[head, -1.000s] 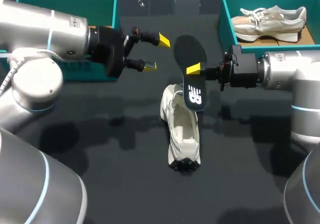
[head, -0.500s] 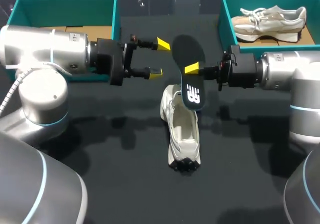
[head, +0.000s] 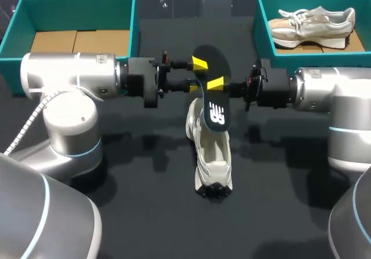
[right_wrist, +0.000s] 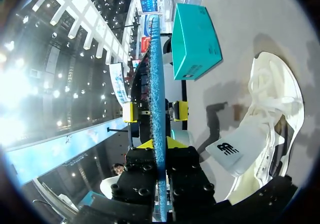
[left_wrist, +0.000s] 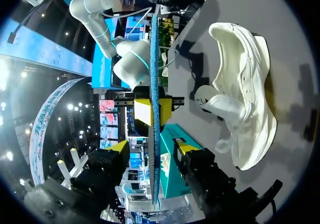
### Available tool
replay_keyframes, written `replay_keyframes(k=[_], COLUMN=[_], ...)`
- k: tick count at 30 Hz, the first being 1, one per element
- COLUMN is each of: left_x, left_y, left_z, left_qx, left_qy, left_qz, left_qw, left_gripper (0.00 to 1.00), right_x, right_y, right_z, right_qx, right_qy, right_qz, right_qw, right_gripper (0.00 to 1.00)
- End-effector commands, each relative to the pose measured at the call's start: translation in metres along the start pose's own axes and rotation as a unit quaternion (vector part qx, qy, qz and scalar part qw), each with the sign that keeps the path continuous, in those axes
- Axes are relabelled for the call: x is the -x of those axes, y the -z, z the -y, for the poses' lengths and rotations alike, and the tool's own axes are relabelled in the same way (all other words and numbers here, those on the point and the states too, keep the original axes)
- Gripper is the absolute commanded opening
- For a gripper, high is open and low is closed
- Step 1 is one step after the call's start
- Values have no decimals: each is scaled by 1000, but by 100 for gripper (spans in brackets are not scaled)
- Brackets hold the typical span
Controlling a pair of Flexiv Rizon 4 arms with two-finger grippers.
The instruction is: Take the shoe out of the shoebox, open the shoe tongue, remove and reinsert the insole, then place the shoe into the shoebox
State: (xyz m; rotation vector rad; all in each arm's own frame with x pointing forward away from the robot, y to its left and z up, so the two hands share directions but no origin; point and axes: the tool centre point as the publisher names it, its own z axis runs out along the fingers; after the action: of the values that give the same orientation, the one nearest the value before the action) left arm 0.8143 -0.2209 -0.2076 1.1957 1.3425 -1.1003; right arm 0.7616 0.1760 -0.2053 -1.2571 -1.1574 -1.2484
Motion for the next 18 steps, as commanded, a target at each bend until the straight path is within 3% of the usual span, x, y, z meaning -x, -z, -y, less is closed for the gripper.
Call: replay_keyframes(k=[1,10,18], left_x=[-5,-5,-4], left_y=[-9,-16,-21], left_z=[-1,0,1], left_qx=[5,-3,-8], left_qy=[0,4,2], left_qz=[9,16,20], left_qw=[1000,1000,1000], left_gripper=[45,39,25], right_x=[2,4,5], right_y=[-3,-6,-4], right_z=[1,1,1], right_qx=[-2,-14,-14], right_qy=[-2,-7,-8], right_qz=[0,0,-3], right_qw=[1000,1000,1000], right_gripper=[0,0,0])
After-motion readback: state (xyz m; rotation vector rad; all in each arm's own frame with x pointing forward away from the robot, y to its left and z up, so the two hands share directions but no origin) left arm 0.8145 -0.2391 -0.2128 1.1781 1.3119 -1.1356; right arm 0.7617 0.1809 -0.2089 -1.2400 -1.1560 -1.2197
